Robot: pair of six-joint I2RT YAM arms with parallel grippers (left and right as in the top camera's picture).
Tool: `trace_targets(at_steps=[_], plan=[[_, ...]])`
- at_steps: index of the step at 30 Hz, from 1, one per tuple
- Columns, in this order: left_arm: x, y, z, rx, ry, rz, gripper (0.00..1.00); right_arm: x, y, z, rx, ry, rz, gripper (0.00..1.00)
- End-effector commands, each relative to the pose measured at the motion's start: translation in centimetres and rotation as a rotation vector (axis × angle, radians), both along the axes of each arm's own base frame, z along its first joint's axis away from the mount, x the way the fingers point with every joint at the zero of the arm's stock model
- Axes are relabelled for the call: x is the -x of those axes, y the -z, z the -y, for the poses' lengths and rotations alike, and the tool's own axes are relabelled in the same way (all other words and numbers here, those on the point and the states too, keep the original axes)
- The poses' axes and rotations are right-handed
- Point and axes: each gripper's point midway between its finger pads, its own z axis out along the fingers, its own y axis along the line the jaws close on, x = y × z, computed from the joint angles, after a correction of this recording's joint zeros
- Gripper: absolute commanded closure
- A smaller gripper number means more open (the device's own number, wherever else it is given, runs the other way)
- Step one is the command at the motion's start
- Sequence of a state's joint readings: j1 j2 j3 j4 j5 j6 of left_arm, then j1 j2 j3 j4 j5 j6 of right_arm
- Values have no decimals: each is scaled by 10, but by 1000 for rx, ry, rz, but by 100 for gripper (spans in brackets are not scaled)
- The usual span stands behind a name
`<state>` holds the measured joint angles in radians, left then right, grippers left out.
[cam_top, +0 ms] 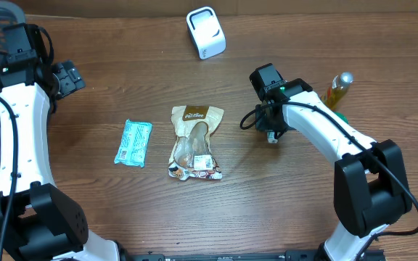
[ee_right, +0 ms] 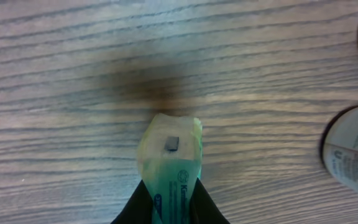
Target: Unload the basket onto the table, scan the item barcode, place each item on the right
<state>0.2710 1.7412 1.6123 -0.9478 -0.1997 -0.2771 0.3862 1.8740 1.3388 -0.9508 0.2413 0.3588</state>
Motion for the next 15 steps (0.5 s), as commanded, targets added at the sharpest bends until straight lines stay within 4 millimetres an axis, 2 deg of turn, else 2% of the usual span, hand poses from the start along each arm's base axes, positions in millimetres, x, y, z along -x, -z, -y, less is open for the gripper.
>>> trace_targets(at_steps=[1, 4, 5, 7, 10, 15], plan=[[-2, -11, -4, -23, 0, 21, 0, -3, -5, 7, 27, 19, 30, 89], [-2, -11, -4, -23, 0, 21, 1, -3, -5, 5, 19, 17, 26, 86], [-2, -11, -4, -23, 1, 21, 0, -2, -4, 4, 10, 16, 23, 82], [-2, -11, -4, -23, 1, 21, 0, -2, -4, 3, 6, 15, 21, 64], [-2, -11, -4, -23, 0, 21, 0, -2, -4, 3, 6, 15, 21, 50], [-2, -11, -4, -23, 0, 21, 0, -1, -3, -1, -15, 12, 13, 46]])
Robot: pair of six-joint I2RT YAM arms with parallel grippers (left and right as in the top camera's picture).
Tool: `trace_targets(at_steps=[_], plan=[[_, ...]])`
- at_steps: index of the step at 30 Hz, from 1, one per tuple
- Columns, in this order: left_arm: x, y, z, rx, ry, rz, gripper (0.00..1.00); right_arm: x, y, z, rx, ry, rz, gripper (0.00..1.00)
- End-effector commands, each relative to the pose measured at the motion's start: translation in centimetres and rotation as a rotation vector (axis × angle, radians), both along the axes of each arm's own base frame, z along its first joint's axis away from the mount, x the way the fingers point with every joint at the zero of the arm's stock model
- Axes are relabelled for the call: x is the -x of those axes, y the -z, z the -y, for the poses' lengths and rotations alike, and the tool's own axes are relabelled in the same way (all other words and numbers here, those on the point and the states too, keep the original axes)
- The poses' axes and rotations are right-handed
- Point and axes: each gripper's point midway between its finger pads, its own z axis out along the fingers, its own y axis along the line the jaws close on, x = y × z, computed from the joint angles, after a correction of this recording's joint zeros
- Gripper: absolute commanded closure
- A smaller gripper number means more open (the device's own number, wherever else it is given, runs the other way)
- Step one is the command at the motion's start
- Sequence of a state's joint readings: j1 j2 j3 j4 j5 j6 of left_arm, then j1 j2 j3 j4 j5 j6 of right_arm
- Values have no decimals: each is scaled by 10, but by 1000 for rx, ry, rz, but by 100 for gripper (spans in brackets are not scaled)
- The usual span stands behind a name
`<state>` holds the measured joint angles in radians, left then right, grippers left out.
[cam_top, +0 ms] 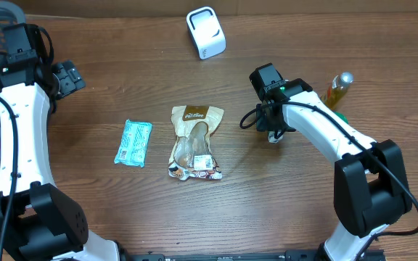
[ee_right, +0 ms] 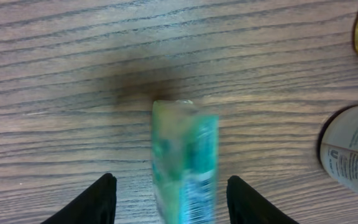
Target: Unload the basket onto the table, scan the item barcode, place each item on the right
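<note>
My right gripper (ee_right: 171, 205) is open over the wood table, its dark fingers (ee_right: 98, 202) wide apart. A small green-and-blue packet (ee_right: 185, 162) stands blurred between them, touching neither finger. In the overhead view the right gripper (cam_top: 272, 135) points down right of centre. The white scanner (cam_top: 206, 32) stands at the back. A teal packet (cam_top: 133, 143) and a brown pouch (cam_top: 195, 143) lie mid-table. My left gripper (cam_top: 67, 76) hangs at the far left, away from all of them.
A bottle (cam_top: 338, 90) with a silver cap lies right of the right gripper, and the bottle (ee_right: 353, 155) shows at the right wrist view's right edge. A yellow object sits at its top right corner. A grey basket is at the back left.
My right gripper has opened and let go of the small green packet, which now shows blurred between the spread fingers. Both arms are where they were.
</note>
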<state>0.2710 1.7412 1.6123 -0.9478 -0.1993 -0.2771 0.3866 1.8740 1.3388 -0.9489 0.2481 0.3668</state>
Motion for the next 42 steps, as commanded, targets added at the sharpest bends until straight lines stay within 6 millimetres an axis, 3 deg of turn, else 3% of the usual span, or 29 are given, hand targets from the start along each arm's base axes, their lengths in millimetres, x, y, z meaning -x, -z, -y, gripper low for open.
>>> trace_targets(at_steps=[1, 7, 16, 20, 27, 28, 29, 30, 42], plan=[[-1, -11, -4, -23, 0, 21, 0, 1, -3, -3, -30, 2, 4, 46], [-1, -11, -4, -23, 0, 21, 0, 4, -1, -18, -112, -11, -21, 46], [-1, -11, -4, -23, 0, 21, 1, 13, -4, -69, -379, -145, -82, 46], [-1, -11, -4, -23, 0, 21, 1, 3, -12, -68, -384, -153, -53, 46], [-1, -11, -4, -23, 0, 21, 1, -24, -49, -53, -399, -106, 7, 43], [-1, -11, -4, -23, 0, 21, 0, -27, -50, -50, -400, -97, 16, 33], [-1, -11, -4, -23, 0, 21, 0, -28, -50, -47, -400, -88, 17, 8], [-1, -11, -4, -23, 0, 21, 0, -29, -50, -44, -399, -81, 18, 0], [-1, -11, -4, -23, 0, 21, 1, -32, -50, -36, -399, -62, 21, 0]])
